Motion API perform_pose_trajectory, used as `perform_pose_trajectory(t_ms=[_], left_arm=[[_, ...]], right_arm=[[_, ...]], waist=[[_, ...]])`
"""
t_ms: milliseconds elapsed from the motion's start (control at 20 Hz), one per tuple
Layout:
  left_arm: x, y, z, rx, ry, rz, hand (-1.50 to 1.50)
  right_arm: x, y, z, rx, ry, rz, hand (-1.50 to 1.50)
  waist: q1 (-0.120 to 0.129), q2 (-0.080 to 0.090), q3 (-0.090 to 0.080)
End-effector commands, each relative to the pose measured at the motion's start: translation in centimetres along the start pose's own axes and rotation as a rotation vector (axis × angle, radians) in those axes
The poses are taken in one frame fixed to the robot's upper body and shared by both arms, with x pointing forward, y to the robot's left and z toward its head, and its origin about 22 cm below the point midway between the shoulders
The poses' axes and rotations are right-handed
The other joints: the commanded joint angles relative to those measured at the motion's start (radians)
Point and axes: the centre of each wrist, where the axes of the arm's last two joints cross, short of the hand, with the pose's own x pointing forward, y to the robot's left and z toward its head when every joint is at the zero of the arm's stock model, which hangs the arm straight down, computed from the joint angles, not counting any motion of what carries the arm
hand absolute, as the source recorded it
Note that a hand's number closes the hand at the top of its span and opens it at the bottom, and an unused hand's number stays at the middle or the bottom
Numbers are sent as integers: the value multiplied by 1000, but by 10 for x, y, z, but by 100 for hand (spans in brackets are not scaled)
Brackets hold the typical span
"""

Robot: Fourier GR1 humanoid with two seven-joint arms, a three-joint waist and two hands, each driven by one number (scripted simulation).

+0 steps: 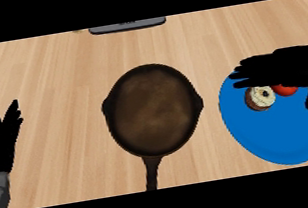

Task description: Pick the cupcake from the plate and place it in the pan

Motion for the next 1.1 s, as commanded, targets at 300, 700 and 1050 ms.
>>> perform_pose_trajectory(t_ms=[300,700,1050], left_arm=[[7,12,2,8,-6,-14,0],[-15,0,-6,11,10,4,0],[6,7,4,1,-5,-8,0]], right_arm=[[-9,27,-15,75,-50,0,-150],[-7,45,-31,71,-43,-19,-150],[-16,35,-34,85,-15,-6,-150]], waist=[[-2,-1,0],[-8,0,0],[-2,-2,0]])
